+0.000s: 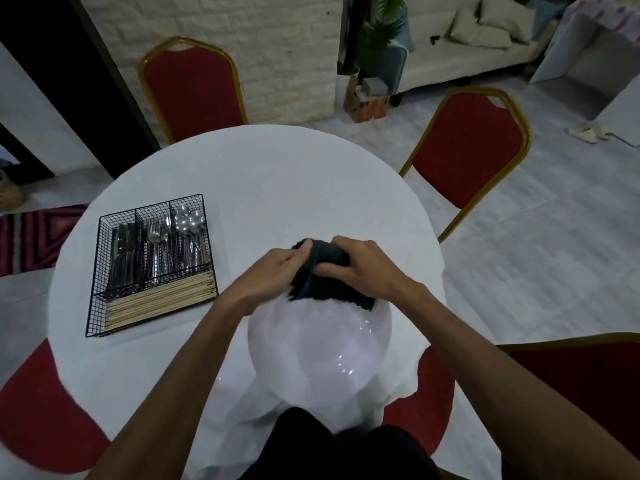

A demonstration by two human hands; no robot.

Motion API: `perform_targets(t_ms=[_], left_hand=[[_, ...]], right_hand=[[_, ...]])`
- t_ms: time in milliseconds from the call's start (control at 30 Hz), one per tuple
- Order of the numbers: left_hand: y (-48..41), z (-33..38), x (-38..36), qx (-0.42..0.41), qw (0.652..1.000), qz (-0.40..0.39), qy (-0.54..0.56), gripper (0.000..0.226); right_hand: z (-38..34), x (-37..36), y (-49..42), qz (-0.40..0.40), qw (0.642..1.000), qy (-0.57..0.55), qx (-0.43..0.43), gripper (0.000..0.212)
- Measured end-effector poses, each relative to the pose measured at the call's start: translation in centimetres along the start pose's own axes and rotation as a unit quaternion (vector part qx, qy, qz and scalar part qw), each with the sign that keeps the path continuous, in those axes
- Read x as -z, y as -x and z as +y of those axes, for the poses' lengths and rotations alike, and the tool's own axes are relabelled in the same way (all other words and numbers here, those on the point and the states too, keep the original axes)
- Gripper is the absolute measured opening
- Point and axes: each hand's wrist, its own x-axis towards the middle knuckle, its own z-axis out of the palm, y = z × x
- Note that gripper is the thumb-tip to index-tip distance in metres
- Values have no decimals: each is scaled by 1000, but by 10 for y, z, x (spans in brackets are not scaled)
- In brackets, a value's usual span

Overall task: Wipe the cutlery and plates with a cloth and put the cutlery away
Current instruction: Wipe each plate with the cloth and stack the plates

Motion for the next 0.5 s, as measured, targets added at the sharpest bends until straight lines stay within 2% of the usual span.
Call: perform_targets(t_ms=[100, 167, 267, 333, 367, 400, 433, 500], left_hand=[[3, 1, 21, -11, 996, 65, 54, 67], [5, -1, 25, -18, 979, 169, 110, 53], [12, -2, -10, 2, 916, 353, 189, 59], [17, -11, -39, 8, 892, 382, 242, 62], [19, -19, -46, 14, 889, 372, 268, 57], [20, -27, -44, 32, 890, 346, 295, 51], [17, -36, -34, 49, 892, 307, 329, 42], [10, -52, -4, 91, 898, 227, 365, 28]], right_hand=[[24, -8, 17, 86, 991, -67, -81, 45], [31, -17, 32, 129, 956, -216, -153, 35], [24, -51, 46, 165, 825, -469, -268, 28], [20, -74, 50, 167, 750, -549, -328, 28], [21, -78, 51, 169, 740, -553, -343, 29], [22, -76, 52, 169, 749, -538, -348, 30], [24, -70, 52, 168, 770, -512, -343, 30], [31, -48, 53, 140, 837, -432, -305, 25]])
